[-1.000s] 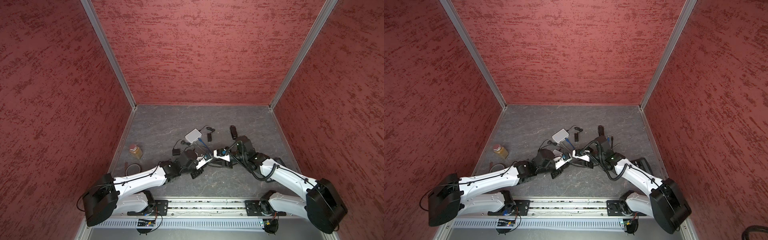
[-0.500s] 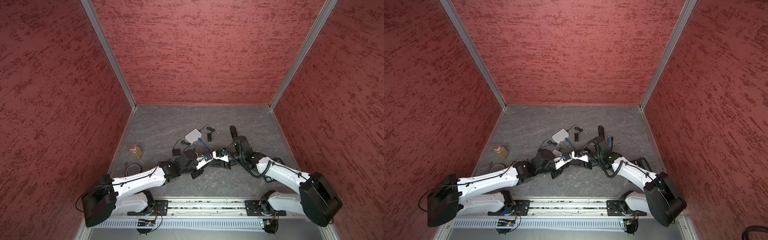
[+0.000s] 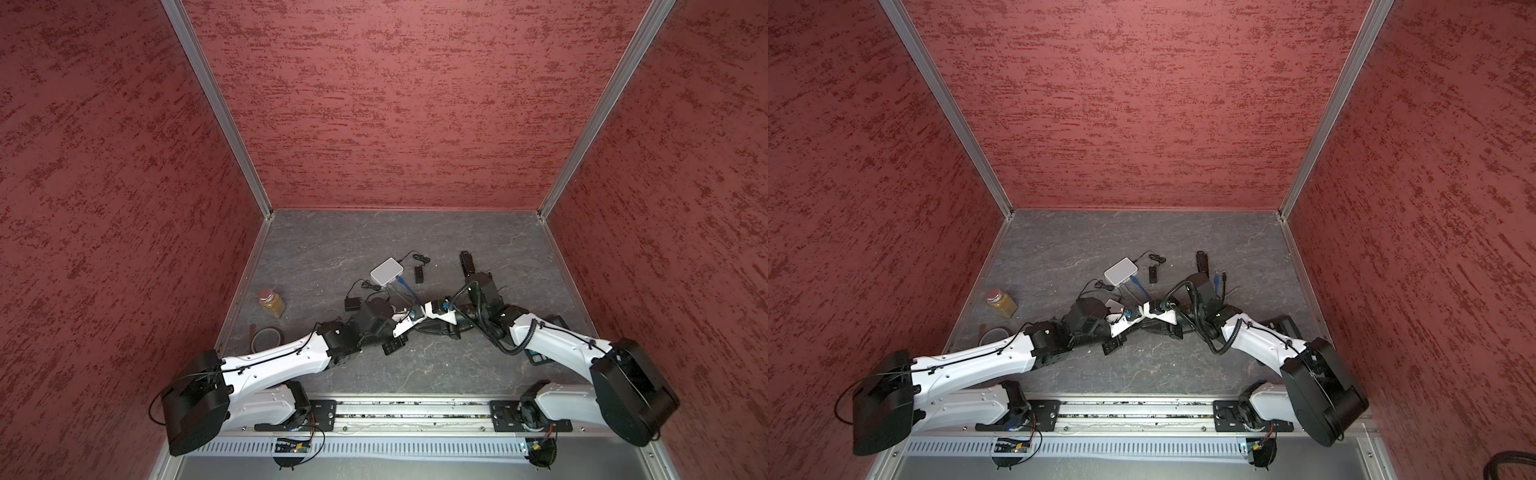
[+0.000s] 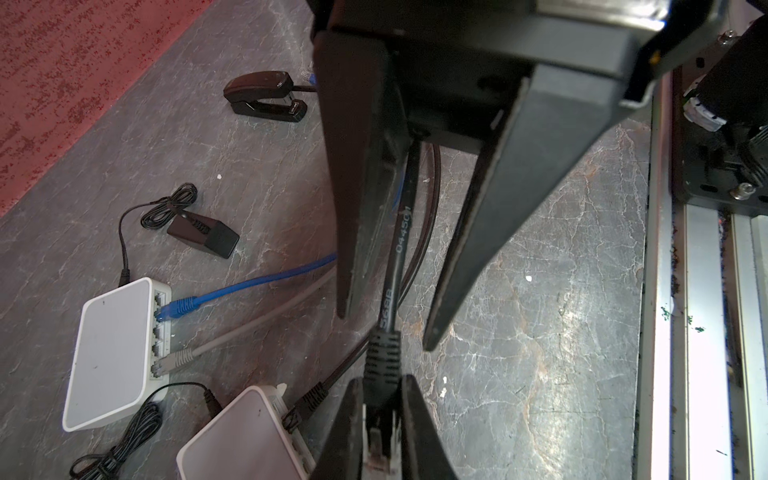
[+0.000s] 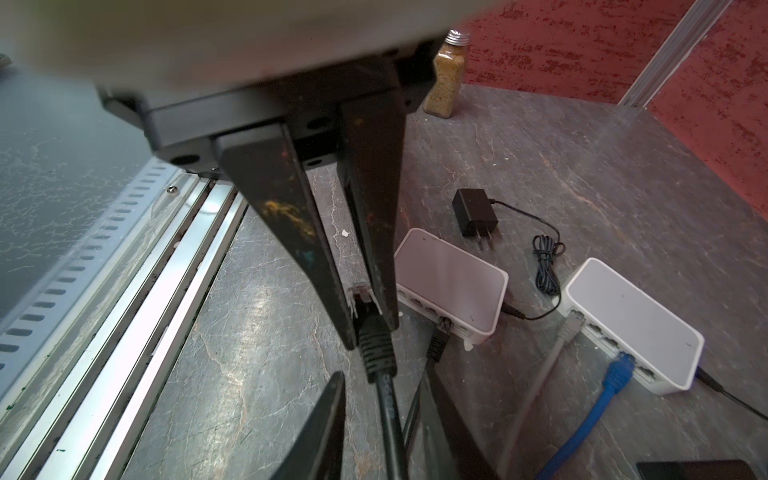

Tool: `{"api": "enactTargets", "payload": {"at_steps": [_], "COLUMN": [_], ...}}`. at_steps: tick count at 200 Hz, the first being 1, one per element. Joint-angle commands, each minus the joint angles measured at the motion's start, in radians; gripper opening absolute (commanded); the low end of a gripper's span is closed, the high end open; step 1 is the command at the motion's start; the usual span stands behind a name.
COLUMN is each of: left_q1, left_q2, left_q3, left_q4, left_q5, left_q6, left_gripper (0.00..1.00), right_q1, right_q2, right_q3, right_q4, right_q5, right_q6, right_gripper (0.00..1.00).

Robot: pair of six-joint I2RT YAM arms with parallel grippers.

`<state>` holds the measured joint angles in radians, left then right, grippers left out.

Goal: Insert the plug into the switch port
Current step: 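Grasp the black plug with the right gripper and open the left gripper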

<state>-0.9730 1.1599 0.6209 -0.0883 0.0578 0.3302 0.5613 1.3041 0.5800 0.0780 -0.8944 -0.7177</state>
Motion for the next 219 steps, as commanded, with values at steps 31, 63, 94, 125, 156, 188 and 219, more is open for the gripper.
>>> {"api": "enactTargets", "payload": {"at_steps": [31, 63, 94, 125, 156, 188, 219], "left_q1": [-0.011, -0.014, -0.022, -0.03, -0.038, -0.038, -0.039], "left_q2": [-0.063, -0.06, -0.037, -0.024, -0.024, -0.036, -0.051], "left_q3": [0.0, 0.0, 0.007, 0.001, -0.003, -0.011, -0.019], "left_q4": [0.07, 0.072, 0.063, 0.07, 0.083, 0.087, 0.088], "left_q5": [-0.02, -0.007, -0.015, -0.024, -0.036, -0.049, -0.058], "left_q6": [0.001, 0.005, 0.006, 0.003, 0.003, 0.009, 0.01], "left_gripper": [0.08, 0.08, 0.08, 0.08, 0.08, 0.08, 0.08], "right_q1": [0.006, 0.006, 0.006, 0.006, 0.006, 0.007, 0.006], "right_q2": [-0.029, -0.041, -0.047, -0.06, -0.047, -0.039, -0.036], "right_q3": [-0.026, -0.04, -0.044, -0.04, -0.03, -0.029, -0.028], "right_q4": [0.039, 0.102, 0.139, 0.149, 0.141, 0.132, 0.114], "right_q5": [-0.043, -0.077, -0.092, -0.097, -0.111, -0.111, -0.107], "right_q6": [0.007, 0.042, 0.071, 0.078, 0.086, 0.09, 0.085], "right_gripper": [0.29, 0.28, 0.29, 0.31, 0.3, 0.29, 0.29]}}
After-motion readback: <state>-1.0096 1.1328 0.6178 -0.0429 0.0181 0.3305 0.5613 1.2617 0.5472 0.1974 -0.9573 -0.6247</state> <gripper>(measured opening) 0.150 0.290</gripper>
